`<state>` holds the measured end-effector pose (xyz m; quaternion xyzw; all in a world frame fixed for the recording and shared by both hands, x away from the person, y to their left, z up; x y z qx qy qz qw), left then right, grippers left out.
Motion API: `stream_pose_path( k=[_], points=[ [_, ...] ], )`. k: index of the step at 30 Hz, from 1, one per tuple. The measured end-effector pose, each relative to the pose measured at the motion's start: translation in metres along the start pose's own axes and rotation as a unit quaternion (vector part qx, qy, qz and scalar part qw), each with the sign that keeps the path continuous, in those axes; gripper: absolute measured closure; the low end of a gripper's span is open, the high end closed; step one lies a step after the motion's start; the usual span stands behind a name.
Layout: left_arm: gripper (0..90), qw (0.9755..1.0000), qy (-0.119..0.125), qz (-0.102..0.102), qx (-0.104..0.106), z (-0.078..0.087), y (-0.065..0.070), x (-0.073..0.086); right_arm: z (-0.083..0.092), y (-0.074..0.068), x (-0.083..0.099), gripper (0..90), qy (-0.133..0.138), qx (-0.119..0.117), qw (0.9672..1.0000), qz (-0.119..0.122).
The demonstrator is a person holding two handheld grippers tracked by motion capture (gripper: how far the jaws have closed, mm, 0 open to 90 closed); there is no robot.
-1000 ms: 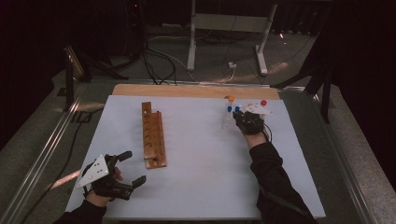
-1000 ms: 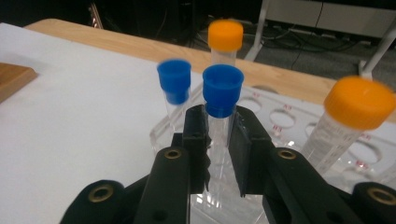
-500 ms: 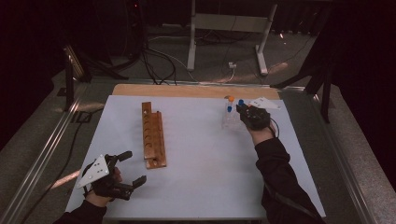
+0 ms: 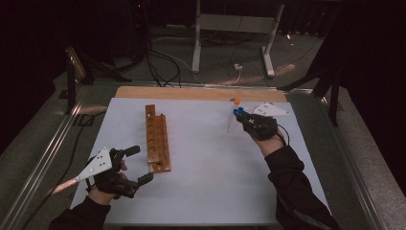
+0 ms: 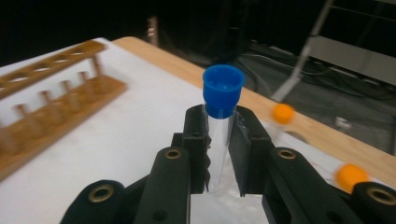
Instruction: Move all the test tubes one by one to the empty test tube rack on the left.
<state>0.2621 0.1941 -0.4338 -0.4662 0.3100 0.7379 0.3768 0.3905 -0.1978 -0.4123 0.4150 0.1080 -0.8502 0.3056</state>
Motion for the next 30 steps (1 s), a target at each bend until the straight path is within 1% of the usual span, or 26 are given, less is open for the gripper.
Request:
stream_pose_path(
  k=[1,4,5,7,8,9,12,16,17,21,22,23,25,30],
  points=[
    [0.6,1.0,-0.001,-0.001,0.005,-0.001,0.0,-0.005,0.001,-0.004,0.0,76.9,0.0,-0.006,1.0,0.007],
    [0.6,0.9999,-0.011,-0.002,0.003,-0.004,-0.001,-0.018,0.004,-0.018,0.0,76.9,-0.001,-0.026,0.9994,0.024],
    [0.6,0.9999,-0.014,-0.006,0.002,-0.005,-0.001,-0.022,0.005,-0.022,0.0,76.9,-0.001,-0.033,0.9991,0.028],
    [0.6,0.9998,-0.017,-0.007,0.008,-0.008,0.0,-0.029,0.006,-0.031,0.0,76.9,-0.003,-0.047,0.9982,0.037],
    [0.6,0.9997,-0.019,-0.008,0.01,-0.01,0.0,-0.032,0.006,-0.035,0.0,76.9,-0.003,-0.054,0.9977,0.042],
    [0.6,0.9997,-0.024,-0.007,0.007,-0.012,0.001,-0.035,0.007,-0.04,0.0,76.9,-0.003,-0.062,0.9971,0.045],
    [0.6,0.9995,-0.029,-0.007,0.013,-0.018,0.002,-0.042,0.008,-0.051,0.001,76.9,-0.006,-0.082,0.9953,0.052],
    [0.5,0.9989,-0.035,-0.017,0.027,-0.025,0.005,-0.051,0.009,-0.066,0.001,76.9,-0.01,-0.105,0.9922,0.066],
    [0.6,0.9988,-0.036,-0.019,0.027,-0.028,0.006,-0.053,0.01,-0.069,0.001,76.9,-0.011,-0.111,0.9913,0.07],
    [0.6,0.998,-0.044,-0.028,0.037,-0.036,0.01,-0.06,0.011,-0.081,0.0,76.9,-0.014,-0.126,0.9882,0.085],
    [0.6,0.9978,-0.045,-0.031,0.036,-0.039,0.011,-0.062,0.011,-0.084,0.0,76.9,-0.014,-0.13,0.9874,0.088],
    [0.6,0.9974,-0.049,-0.034,0.041,-0.041,0.012,-0.063,0.011,-0.087,-0.001,76.9,-0.015,-0.135,0.9865,0.091],
    [0.6,0.9968,-0.052,-0.042,0.043,-0.045,0.016,-0.066,0.012,-0.093,-0.001,76.9,-0.016,-0.141,0.985,0.098],
    [0.7,0.9952,-0.055,-0.057,0.057,-0.053,0.023,-0.073,0.012,-0.106,-0.001,76.9,-0.019,-0.157,0.9812,0.11]
  ],
)
Point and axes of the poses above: each handheld gripper's, and its own axes: z roughly backward along the jaws, x roughly out of its underside, y roughly to its right, the point moved 3 cm from there along -z, roughly forward along the jaws, and after that the axes turned 14 degrees about -y, right-handed, at the moved point
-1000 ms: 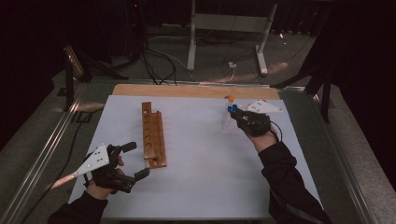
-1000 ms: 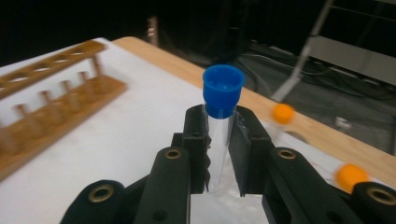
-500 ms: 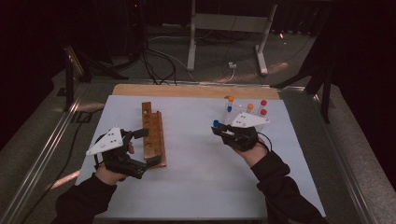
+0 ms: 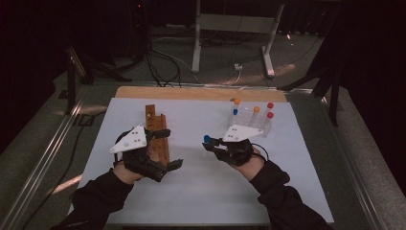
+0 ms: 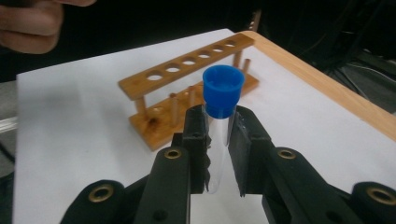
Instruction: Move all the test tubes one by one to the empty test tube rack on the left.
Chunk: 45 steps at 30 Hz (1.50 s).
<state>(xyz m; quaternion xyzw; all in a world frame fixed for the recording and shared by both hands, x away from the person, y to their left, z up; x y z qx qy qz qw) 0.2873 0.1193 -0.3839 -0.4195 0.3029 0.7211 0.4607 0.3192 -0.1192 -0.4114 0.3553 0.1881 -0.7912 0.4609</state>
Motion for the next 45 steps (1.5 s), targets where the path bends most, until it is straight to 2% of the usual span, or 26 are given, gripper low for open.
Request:
stream_pose_path(
  k=[5,9,11,15,16,17,21,25,38,39,45],
  points=[
    [4.4,0.9999,0.001,-0.011,0.008,-0.006,0.004,-0.005,-0.004,-0.01,-0.002,76.9,-0.004,-0.014,0.9998,0.01],
    [15.5,0.9996,-0.002,-0.021,0.017,-0.012,0.007,-0.007,-0.009,-0.017,-0.001,76.9,-0.007,-0.028,0.9995,0.016],
    [18.0,0.9995,-0.007,-0.024,0.018,-0.017,0.008,-0.006,-0.011,-0.02,-0.001,76.9,-0.009,-0.033,0.9992,0.019],
    [26.6,0.9993,-0.019,-0.029,0.013,-0.026,0.009,-0.004,-0.013,-0.025,-0.002,76.9,-0.008,-0.04,0.9989,0.022],
    [33.1,0.9993,-0.02,-0.03,0.01,-0.028,0.009,-0.004,-0.013,-0.027,-0.002,76.9,-0.009,-0.042,0.9988,0.024],
    [33.1,0.9993,-0.02,-0.031,0.01,-0.029,0.009,-0.003,-0.013,-0.027,-0.002,76.9,-0.009,-0.042,0.9988,0.024],
    [43.7,0.9992,-0.024,-0.033,0.006,-0.036,0.007,-0.001,-0.013,-0.03,-0.002,76.9,-0.01,-0.045,0.9985,0.03],
    [50.1,0.9991,-0.027,-0.033,0.005,-0.04,0.006,0.0,-0.013,-0.031,-0.003,76.9,-0.01,-0.046,0.9984,0.031],
    [69.5,0.999,-0.03,-0.034,0.002,-0.046,0.002,0.005,-0.013,-0.032,-0.003,76.9,-0.009,-0.048,0.9983,0.033],
    [74.1,0.9989,-0.03,-0.036,0.001,-0.046,0.002,0.005,-0.013,-0.032,-0.003,76.9,-0.009,-0.048,0.9983,0.032],
    [76.4,0.9987,-0.029,-0.042,-0.003,-0.045,0.001,0.004,-0.013,-0.032,-0.004,76.8,-0.006,-0.049,0.9983,0.029]
  ],
)
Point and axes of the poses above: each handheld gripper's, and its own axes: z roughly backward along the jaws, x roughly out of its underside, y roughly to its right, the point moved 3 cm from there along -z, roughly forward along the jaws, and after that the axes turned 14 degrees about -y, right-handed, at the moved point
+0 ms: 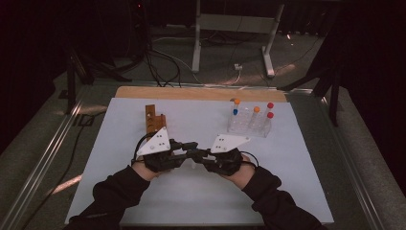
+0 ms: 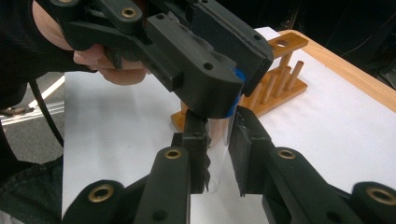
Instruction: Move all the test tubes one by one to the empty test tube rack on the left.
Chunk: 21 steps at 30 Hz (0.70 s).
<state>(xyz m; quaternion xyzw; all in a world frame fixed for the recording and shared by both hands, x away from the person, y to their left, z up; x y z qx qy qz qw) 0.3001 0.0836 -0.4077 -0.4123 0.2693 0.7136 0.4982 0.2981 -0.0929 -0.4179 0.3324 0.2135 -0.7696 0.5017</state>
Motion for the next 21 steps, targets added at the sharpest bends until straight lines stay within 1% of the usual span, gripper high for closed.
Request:
stream_pose_path(
  k=[5,7,11,12,14,15,16,18,21],
  points=[
    [77.2,1.0,0.0,-0.005,-0.003,0.002,-0.001,-0.001,0.0,0.0,-0.001,75.1,0.003,-0.001,1.0,-0.001],
    [77.2,1.0,0.002,-0.004,-0.005,0.004,-0.002,-0.002,0.0,0.0,0.0,69.7,0.007,-0.005,1.0,-0.001],
    [77.3,0.9999,0.004,-0.003,-0.015,0.012,-0.006,-0.004,0.003,0.001,-0.001,55.2,0.015,0.004,0.9999,-0.002],
    [77.4,0.9998,0.006,-0.004,-0.016,0.014,-0.007,-0.005,0.004,0.001,-0.001,52.6,0.019,0.004,0.9998,-0.004],
    [77.3,0.9997,0.008,-0.003,-0.022,0.019,-0.009,-0.006,0.007,0.003,-0.001,44.5,0.025,0.004,0.9996,-0.008],
    [77.3,0.9997,0.009,-0.003,-0.024,0.022,-0.01,-0.006,0.008,0.004,-0.001,42.2,0.028,0.004,0.9996,-0.01],
    [77.3,0.9996,0.009,-0.003,-0.028,0.025,-0.011,-0.007,0.011,0.006,0.0,36.3,0.035,0.001,0.9992,-0.018],
    [77.4,0.9994,0.01,-0.001,-0.033,0.03,-0.014,-0.007,0.012,0.007,0.001,34.5,0.037,0.001,0.9991,-0.02],
    [77.3,0.999,0.009,0.0,-0.045,0.039,-0.018,-0.006,0.015,0.01,0.003,25.2,0.041,0.004,0.9987,-0.031]
  ],
)
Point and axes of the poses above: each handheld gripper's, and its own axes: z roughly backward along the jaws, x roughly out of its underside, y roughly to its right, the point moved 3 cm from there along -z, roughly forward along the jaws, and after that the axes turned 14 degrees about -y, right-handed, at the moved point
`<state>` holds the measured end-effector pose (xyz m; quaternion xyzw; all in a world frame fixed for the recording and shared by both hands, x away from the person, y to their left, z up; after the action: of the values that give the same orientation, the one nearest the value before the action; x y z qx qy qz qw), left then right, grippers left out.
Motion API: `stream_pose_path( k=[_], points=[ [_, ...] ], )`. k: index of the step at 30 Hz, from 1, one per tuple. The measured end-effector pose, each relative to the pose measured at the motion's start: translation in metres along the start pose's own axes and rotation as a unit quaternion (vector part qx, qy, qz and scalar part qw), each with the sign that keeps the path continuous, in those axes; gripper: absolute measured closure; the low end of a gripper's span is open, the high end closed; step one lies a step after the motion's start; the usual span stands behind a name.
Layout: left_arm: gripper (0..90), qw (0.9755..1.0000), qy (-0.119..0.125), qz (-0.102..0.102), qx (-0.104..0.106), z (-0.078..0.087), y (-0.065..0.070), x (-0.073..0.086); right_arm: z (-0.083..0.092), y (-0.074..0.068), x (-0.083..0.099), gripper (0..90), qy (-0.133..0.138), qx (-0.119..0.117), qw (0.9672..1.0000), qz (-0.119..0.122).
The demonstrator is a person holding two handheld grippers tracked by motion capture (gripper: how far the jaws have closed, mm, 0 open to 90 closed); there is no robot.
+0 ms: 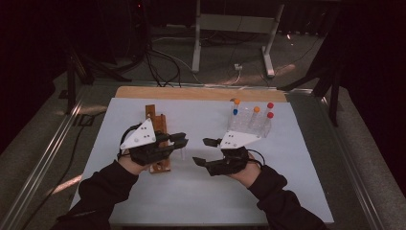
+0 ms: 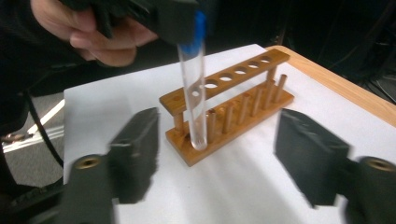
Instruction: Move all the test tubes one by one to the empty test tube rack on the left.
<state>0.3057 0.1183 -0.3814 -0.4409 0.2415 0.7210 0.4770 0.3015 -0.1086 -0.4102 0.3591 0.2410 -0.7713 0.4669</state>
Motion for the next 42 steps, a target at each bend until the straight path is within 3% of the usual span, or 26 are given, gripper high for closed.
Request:
stream_pose_path(
  k=[4,11,13,20,28,42],
  points=[
    [77.3,0.9999,0.002,0.008,-0.013,0.011,-0.008,0.002,0.004,0.002,0.004,13.7,-0.003,0.001,1.0,-0.005],
    [77.3,0.9991,0.001,0.016,-0.038,0.027,-0.02,0.007,0.007,0.004,0.011,2.7,-0.01,-0.013,0.9998,-0.01],
    [77.4,0.9988,0.001,0.019,-0.046,0.031,-0.023,0.009,0.007,0.005,0.013,1.2,-0.012,-0.005,0.9999,-0.006],
    [77.4,0.9975,-0.003,0.034,-0.061,0.042,-0.033,0.018,0.011,0.01,0.019,0.0,0.001,0.005,0.9998,-0.02],
    [77.3,0.9961,-0.01,0.046,-0.075,0.046,-0.042,0.032,0.013,0.015,0.025,0.2,-0.017,0.034,0.9993,0.005],
    [77.4,0.993,-0.027,0.073,-0.089,0.039,-0.056,0.059,0.014,0.014,0.03,0.2,-0.005,0.03,0.9995,0.002]
  ],
)
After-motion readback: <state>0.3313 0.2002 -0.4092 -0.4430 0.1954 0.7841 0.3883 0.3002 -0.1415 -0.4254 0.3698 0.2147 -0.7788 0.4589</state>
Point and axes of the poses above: each handheld gripper's, and its own axes: z roughly backward along the jaws, x roughly out of its underside, y roughly to its right, the point moved 3 cm from there along -z, roughly forward along the jaws, and after that the axes turned 14 degrees about -y, right-handed, at the moved point
